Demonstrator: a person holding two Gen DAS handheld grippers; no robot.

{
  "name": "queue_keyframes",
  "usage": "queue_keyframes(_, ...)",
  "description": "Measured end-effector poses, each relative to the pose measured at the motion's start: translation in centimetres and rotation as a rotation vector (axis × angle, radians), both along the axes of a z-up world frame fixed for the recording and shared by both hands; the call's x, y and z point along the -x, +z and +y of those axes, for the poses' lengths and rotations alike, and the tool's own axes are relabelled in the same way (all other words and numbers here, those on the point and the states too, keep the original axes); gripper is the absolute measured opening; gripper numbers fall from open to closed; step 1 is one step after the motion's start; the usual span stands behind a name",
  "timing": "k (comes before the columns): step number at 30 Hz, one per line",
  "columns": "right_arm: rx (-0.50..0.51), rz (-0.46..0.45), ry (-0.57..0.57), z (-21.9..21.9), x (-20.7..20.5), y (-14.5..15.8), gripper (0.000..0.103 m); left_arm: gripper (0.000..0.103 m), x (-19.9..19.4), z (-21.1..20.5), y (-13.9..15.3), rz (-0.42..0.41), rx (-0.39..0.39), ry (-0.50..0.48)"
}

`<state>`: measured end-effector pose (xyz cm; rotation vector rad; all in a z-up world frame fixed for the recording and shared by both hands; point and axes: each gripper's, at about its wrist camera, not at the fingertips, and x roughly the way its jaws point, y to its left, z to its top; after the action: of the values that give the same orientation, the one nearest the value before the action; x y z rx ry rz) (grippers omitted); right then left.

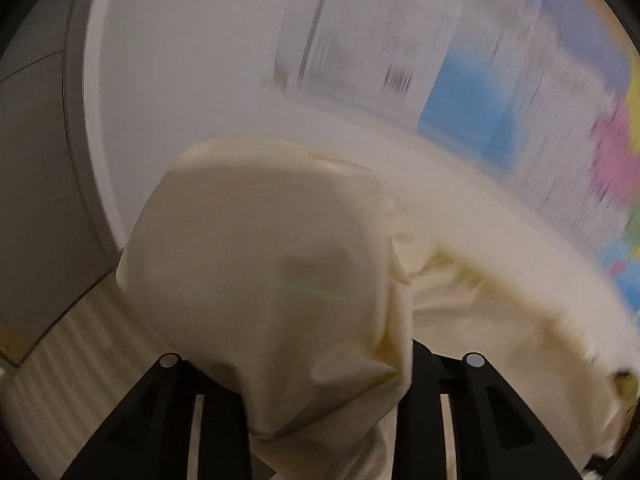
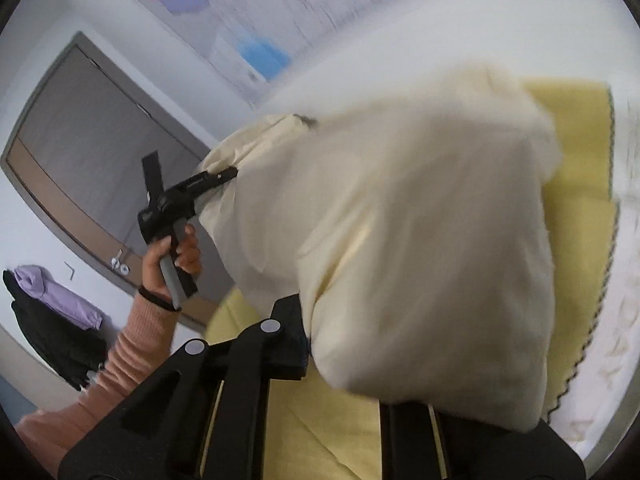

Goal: Fold large clothes
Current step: 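Lower the cream shirt bundle onto the pink garment and open both grippers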

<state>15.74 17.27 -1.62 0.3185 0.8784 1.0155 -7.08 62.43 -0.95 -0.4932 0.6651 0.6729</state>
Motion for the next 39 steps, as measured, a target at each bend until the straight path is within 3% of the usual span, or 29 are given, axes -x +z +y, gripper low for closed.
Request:
queue_keyframes(1, -0.002, 0.017, 0.001, -0.4, 0.1, -0.6, 0.018, 0.040, 0.1, 0.1, -1.0, 0.028, -0.001, -0.004)
queue_keyframes(3, 0.002, 0.056, -0.007, -1.2, 0.1, -1.2, 0.035, 0.054, 0.5, 0.2, -2.3, 0.037, 0.038, -0.011)
queue_keyframes(5, 0.020, 0.062, -0.007, -1.9, 0.6, -1.2, 0.040, 0.061, 0.7, 0.2, -2.9, 0.033, 0.067, -0.008)
queue_keyframes(10, 0.116, -0.048, 0.010, -3.9, 3.1, 1.8, 0.046, 0.079, 1.3, -0.8, -2.0, 0.075, 0.028, -0.015)
queue_keyframes(12, 0.145, -0.108, 0.038, -4.2, 4.5, 3.1, 0.046, 0.088, 2.5, -2.0, -0.8, 0.080, -0.026, -0.002)
queue_keyframes(15, 0.191, -0.210, 0.093, -4.6, 6.0, 5.5, 0.046, 0.088, 4.5, -4.1, 1.3, 0.062, -0.118, 0.011)
queue_keyframes(18, 0.172, -0.315, 0.108, -4.4, 6.7, 8.2, 0.045, 0.090, 6.4, -6.4, 3.7, -0.019, -0.175, -0.027)
queue_keyframes(21, 0.135, -0.364, 0.057, -2.5, 4.4, 10.3, 0.045, 0.091, 4.4, -7.5, 5.1, -0.070, -0.143, -0.134)
queue_keyframes(23, 0.166, -0.387, -0.006, -0.1, 1.9, 10.5, 0.045, 0.091, 2.9, -8.0, 4.9, -0.070, -0.107, -0.185)
queue_keyframes(25, 0.176, -0.356, -0.071, 0.9, -0.4, 9.3, 0.045, 0.091, 1.7, -8.7, 4.3, -0.059, -0.083, -0.216)
queue_keyframes(29, 0.233, -0.180, -0.117, 1.8, -4.9, 3.5, 0.041, 0.091, -1.3, -10.1, 0.1, -0.004, -0.025, -0.276)
queue_keyframes(32, 0.208, -0.134, -0.109, 0.8, -4.5, -0.3, 0.041, 0.092, -2.3, -10.6, -2.1, 0.048, -0.065, -0.287)
queue_keyframes(36, 0.227, -0.109, -0.109, 0.1, -3.9, 0.3, 0.043, 0.093, -2.9, -10.6, -2.2, 0.051, -0.059, -0.273)
queue_keyframes(39, 0.246, -0.201, -0.118, -0.1, -2.9, 3.5, 0.046, 0.091, -2.4, -11.3, -0.6, -0.003, -0.046, -0.287)
